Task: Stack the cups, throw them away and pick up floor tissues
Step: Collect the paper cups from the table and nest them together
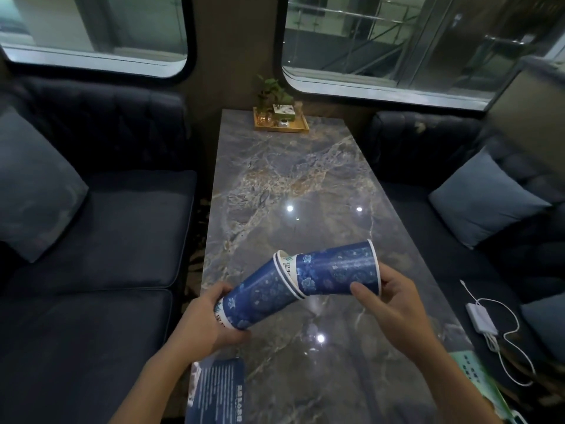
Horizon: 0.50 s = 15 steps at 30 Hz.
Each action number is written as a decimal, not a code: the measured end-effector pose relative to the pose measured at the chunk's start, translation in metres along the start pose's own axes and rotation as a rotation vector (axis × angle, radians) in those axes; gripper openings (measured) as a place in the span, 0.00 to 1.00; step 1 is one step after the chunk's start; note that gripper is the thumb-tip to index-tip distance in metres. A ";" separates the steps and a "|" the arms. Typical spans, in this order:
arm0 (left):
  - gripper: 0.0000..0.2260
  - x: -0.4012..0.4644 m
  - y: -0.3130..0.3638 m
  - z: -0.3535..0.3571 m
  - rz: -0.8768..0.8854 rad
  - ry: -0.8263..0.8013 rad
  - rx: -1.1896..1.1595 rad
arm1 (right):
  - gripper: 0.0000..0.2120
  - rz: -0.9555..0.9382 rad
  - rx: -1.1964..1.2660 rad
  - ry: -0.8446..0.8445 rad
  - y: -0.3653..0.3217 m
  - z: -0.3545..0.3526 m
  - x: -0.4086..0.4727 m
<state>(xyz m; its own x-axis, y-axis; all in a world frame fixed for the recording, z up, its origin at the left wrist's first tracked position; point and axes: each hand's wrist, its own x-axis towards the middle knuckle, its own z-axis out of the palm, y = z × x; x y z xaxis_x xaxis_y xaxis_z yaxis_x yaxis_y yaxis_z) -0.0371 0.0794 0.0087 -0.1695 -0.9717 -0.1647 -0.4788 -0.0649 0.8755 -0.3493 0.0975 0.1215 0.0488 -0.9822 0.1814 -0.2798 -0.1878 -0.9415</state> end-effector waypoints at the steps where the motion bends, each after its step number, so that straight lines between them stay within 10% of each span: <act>1: 0.30 0.000 0.001 0.000 0.009 -0.015 -0.008 | 0.16 0.004 0.003 -0.014 0.000 -0.001 0.000; 15: 0.30 0.006 0.033 0.002 0.061 -0.143 -0.072 | 0.11 0.066 0.039 -0.151 0.000 0.014 -0.003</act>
<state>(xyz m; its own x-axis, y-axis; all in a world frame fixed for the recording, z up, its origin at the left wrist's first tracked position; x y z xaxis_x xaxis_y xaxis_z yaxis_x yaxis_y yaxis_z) -0.0559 0.0722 0.0352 -0.3202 -0.9322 -0.1686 -0.4021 -0.0274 0.9152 -0.3361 0.1002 0.1175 0.1763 -0.9813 0.0769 -0.2500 -0.1202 -0.9608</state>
